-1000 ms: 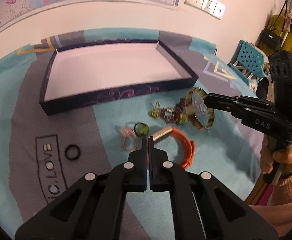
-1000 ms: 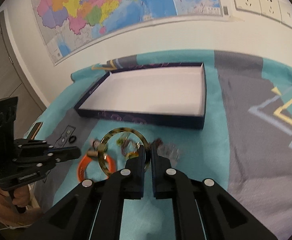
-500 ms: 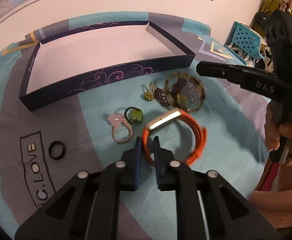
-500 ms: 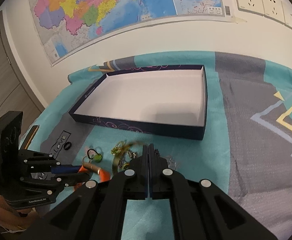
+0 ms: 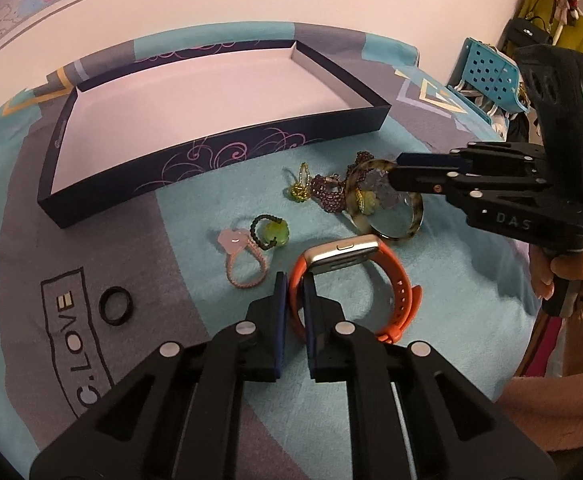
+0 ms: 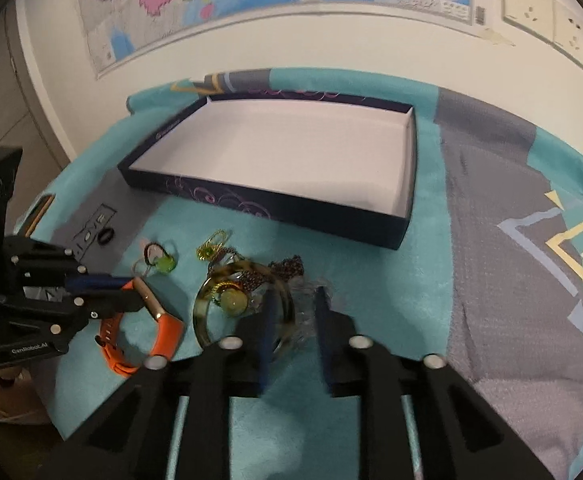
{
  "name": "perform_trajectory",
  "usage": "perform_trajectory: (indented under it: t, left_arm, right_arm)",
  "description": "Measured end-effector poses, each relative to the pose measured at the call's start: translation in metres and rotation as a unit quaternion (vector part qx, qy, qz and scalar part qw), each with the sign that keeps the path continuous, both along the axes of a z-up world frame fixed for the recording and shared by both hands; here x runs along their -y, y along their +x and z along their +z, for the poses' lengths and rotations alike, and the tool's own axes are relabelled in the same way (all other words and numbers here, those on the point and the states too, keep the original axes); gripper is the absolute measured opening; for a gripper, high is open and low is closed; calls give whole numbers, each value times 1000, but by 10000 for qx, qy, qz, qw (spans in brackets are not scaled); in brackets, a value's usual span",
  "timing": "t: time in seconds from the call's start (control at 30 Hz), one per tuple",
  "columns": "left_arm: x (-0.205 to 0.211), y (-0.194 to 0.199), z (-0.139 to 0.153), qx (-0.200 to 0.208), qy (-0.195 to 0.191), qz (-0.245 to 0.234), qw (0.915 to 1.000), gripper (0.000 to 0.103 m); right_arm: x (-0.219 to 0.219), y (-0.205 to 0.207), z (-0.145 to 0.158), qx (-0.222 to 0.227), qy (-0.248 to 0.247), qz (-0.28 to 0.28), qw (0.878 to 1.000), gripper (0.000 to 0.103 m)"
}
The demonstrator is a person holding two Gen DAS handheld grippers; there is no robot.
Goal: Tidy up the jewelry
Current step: 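Carry the bangle and watch band into the box and open both grippers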
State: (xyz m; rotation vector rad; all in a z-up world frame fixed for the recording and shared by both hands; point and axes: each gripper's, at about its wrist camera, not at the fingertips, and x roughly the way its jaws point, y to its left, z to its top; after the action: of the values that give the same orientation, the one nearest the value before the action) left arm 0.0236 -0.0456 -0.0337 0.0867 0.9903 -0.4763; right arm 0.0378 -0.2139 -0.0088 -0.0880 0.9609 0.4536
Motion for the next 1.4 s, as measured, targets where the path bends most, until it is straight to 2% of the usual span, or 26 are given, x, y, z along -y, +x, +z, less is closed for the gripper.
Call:
perform_trajectory:
  t: [0.07,0.1,0.17,0.3,0.5,0.6,0.7,0.83,1.17,1.4]
  left_arm:
    - [0,1,0,-4,-18,23,10000,8]
    - [-1,1,0,-12,-36,37,10000,8]
    - [-2,1,1,-12,-63,50,10000,8]
    - [-7,1,5,-39,-169,67,9998,8]
    - [-25,12,30,138,-469,178,9986,8]
    - [-33,27,46,338,-451,371,9977,8]
    - [-42,55,58,460,-517,557,9960,8]
    - [-48,101,61,514,-381,931,9936,8]
    - [-50,205,34,75,-214,1432,9894,8]
    - [-45,243,17,-188,-10,1556,9876,9]
  right_arm:
    - [-3,-1,0,44,-78,48,9999,10]
    - [-4,-2,0,75,-114,77,9999,6]
    - [-4,-4,2,97,-141,93,9998,6]
    - [5,-5,12,125,168,25,9998,6]
    - [15,9,37,337,536,-88,9980,6]
    - [16,32,47,453,602,-149,9970,6]
    - [12,56,51,492,576,-202,9969,6]
    - [2,97,52,476,507,-268,9972,6]
    - [-16,190,17,-31,294,-666,9973,6]
    - [-27,221,0,-354,25,-813,9961,6]
